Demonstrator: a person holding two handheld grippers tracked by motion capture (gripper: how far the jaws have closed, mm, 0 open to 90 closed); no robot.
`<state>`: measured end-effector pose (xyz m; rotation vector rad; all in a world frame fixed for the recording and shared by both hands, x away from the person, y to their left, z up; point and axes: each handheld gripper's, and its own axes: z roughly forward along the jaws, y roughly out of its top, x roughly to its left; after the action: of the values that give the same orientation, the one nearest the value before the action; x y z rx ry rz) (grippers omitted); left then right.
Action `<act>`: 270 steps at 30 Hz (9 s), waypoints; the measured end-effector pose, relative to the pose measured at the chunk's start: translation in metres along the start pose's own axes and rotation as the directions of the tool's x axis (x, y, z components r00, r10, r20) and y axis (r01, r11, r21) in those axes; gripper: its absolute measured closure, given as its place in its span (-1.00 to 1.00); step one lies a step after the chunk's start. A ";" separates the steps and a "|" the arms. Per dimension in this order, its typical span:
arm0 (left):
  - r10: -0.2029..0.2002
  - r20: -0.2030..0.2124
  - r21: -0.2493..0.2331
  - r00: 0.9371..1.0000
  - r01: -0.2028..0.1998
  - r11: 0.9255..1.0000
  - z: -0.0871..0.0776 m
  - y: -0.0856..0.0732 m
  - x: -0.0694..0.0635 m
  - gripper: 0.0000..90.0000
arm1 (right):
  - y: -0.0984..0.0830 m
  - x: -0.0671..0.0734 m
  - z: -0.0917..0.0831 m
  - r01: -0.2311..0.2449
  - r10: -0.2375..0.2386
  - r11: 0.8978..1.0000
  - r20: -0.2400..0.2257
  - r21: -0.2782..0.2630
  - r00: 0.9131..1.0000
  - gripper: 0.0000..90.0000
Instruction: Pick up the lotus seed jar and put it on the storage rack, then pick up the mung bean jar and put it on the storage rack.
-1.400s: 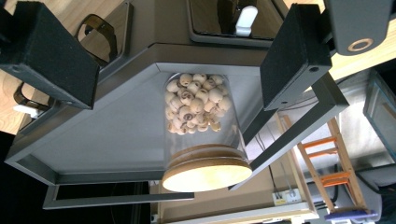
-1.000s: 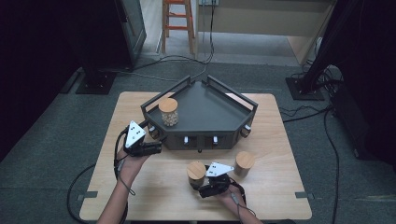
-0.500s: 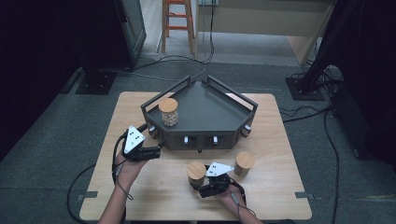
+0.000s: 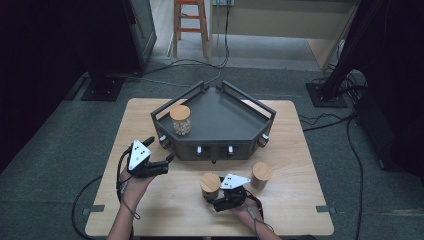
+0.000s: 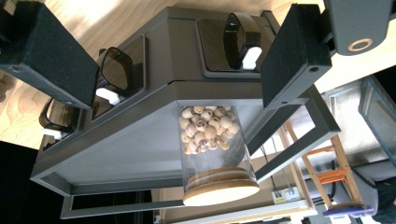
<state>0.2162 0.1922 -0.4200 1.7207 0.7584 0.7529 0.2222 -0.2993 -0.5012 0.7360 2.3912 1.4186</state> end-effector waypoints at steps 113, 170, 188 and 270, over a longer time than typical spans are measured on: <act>-0.067 -0.025 0.025 0.997 0.068 0.997 -0.020 -0.084 -0.018 -0.74 | 0.003 0.002 0.007 0.001 -0.001 1.000 0.011 -0.003 1.000 -0.66; -0.066 -0.033 0.054 0.997 0.067 0.996 -0.020 -0.088 -0.016 -0.74 | 0.013 0.009 0.000 0.030 -0.029 0.999 0.049 -0.017 0.998 -0.44; -0.042 -0.018 0.066 0.999 0.044 0.997 -0.016 -0.087 -0.020 -0.74 | 0.025 0.003 -0.012 0.004 -0.002 0.999 0.055 -0.034 0.998 -0.44; -0.046 0.006 0.107 0.999 0.045 0.993 -0.012 -0.085 -0.014 -0.74 | 0.095 -0.026 -0.033 -0.021 0.025 0.998 0.078 -0.057 0.997 -0.44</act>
<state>0.1877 0.2081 -0.5011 1.7946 0.8425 0.6846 0.2555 -0.3006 -0.4027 0.7929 2.2811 1.4317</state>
